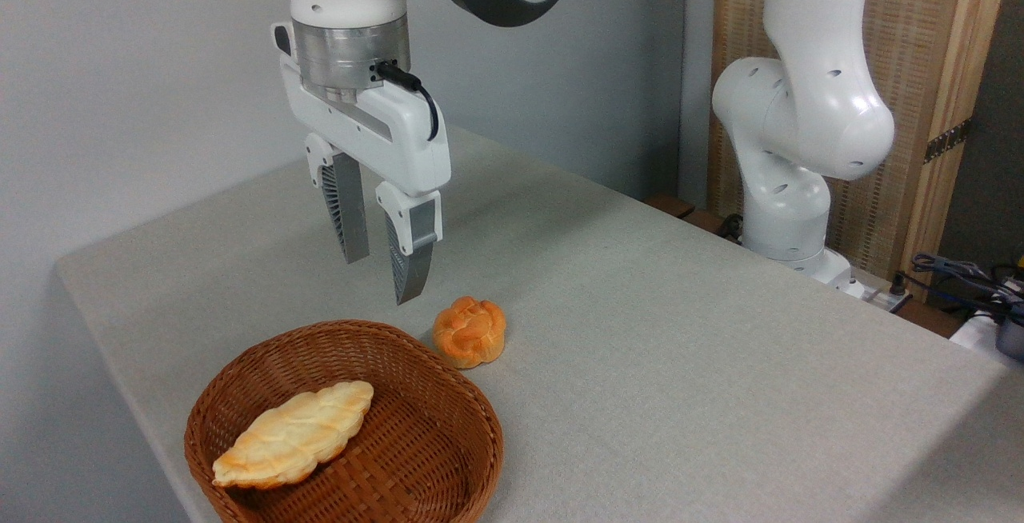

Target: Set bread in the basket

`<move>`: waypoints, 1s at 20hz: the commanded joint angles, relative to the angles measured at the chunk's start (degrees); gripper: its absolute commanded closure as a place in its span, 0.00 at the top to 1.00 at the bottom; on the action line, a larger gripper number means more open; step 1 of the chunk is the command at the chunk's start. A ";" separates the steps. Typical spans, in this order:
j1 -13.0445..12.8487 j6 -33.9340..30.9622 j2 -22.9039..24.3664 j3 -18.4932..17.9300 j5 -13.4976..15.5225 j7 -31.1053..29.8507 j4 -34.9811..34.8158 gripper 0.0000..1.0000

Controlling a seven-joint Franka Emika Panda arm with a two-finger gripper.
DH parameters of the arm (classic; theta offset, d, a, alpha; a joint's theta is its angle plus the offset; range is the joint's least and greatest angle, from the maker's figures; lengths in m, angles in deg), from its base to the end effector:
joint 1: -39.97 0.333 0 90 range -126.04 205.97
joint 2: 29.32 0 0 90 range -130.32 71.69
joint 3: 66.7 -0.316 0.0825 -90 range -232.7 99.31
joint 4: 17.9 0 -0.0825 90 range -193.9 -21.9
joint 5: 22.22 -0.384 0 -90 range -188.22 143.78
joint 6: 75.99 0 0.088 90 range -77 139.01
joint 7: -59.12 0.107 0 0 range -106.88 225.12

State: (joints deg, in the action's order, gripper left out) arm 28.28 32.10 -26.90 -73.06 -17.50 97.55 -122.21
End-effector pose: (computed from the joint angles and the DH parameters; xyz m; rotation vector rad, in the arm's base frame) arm 0.5581 -0.0572 0.5571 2.8752 -1.1189 0.1968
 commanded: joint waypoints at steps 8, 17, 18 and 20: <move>-0.18 -1.48 -0.04 -0.14 -0.85 -0.99 0.69 1.00; -0.35 -2.10 2.76 1.09 -0.85 -0.64 -3.96 1.00; -0.35 -2.10 3.90 1.09 -0.85 -0.46 -5.62 1.00; -0.44 -2.10 5.92 1.18 -0.85 -0.37 -8.70 1.00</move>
State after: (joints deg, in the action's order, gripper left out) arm 28.11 30.65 -25.63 -71.96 -17.50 97.55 -125.45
